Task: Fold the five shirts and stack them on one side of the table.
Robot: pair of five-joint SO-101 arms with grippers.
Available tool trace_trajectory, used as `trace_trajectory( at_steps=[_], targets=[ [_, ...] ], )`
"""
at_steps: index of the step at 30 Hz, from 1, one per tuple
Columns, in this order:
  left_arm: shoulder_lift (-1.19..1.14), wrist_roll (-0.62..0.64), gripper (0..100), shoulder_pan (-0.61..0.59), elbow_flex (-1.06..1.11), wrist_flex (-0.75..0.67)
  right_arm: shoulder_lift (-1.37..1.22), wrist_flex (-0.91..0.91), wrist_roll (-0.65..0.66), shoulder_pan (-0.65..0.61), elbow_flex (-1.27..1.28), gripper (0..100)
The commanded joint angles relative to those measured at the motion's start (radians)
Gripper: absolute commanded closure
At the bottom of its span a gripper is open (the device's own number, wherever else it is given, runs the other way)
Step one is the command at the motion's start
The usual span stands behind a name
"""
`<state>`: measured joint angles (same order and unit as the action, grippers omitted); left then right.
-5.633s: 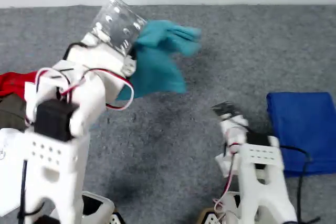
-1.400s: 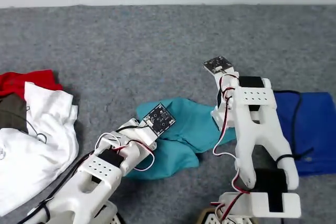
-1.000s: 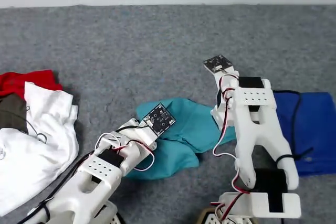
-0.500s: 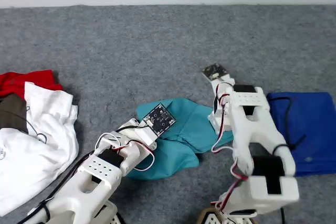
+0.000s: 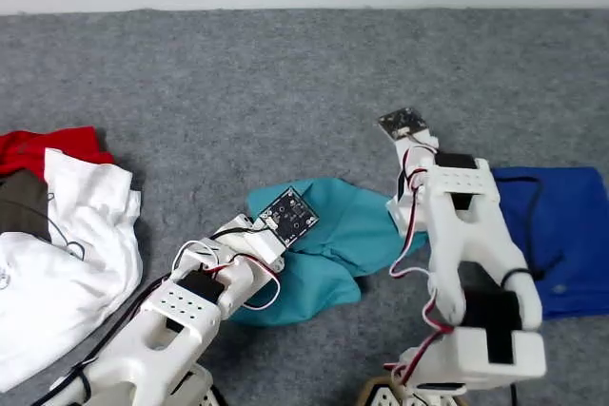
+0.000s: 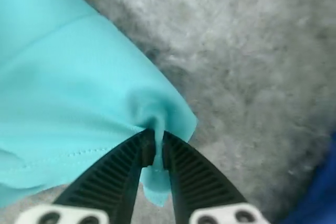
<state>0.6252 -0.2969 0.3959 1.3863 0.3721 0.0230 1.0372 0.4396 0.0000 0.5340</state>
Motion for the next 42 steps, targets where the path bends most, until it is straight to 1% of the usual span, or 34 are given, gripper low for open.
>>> trace_trajectory(
  at_steps=[1, 13, 16, 21, 23, 27, 30, 32, 35, 38, 40, 42],
  targets=[
    [0.023, -0.008, 98, -0.005, -0.002, -0.018, 0.119, 0.030, 0.002, 0.010, -0.009, 98.8],
    [0.023, -0.008, 98, -0.005, -0.002, -0.018, 0.346, 0.088, 0.008, 0.013, -0.009, 98.9],
    [0.023, -0.008, 98, -0.006, -0.002, -0.018, 0.441, 0.088, 0.008, 0.047, -0.009, 98.9],
    [0.026, -0.008, 98, -0.032, -0.027, -0.020, 0.638, 0.097, 0.002, 0.150, -0.011, 98.9],
    [0.026, -0.008, 98, -0.071, -0.079, -0.017, 0.704, 0.120, 0.002, 0.166, -0.015, 98.9],
    [0.026, -0.008, 98, -0.207, -0.240, -0.017, 0.786, 0.173, 0.003, 0.174, -0.038, 98.9],
    [0.026, -0.008, 98, -0.308, -0.389, -0.017, 0.796, 0.180, 0.002, 0.174, -0.035, 98.9],
    [0.026, -0.008, 98, -0.339, -0.464, -0.017, 0.782, 0.189, 0.002, 0.166, -0.035, 98.9],
    [0.025, -0.008, 98, -0.330, -0.526, 0.008, 0.740, 0.196, 0.002, 0.130, -0.034, 98.9],
    [0.021, -0.008, 98, -0.278, -0.529, 0.064, 0.659, 0.194, 0.003, 0.044, -0.014, 96.9],
    [0.023, -0.008, 98, -0.222, -0.518, 0.101, 0.579, 0.196, 0.003, -0.022, -0.003, 90.2],
    [0.023, -0.006, 98, -0.121, -0.538, 0.110, 0.504, 0.186, 0.002, -0.068, -0.005, 82.9]
  ],
)
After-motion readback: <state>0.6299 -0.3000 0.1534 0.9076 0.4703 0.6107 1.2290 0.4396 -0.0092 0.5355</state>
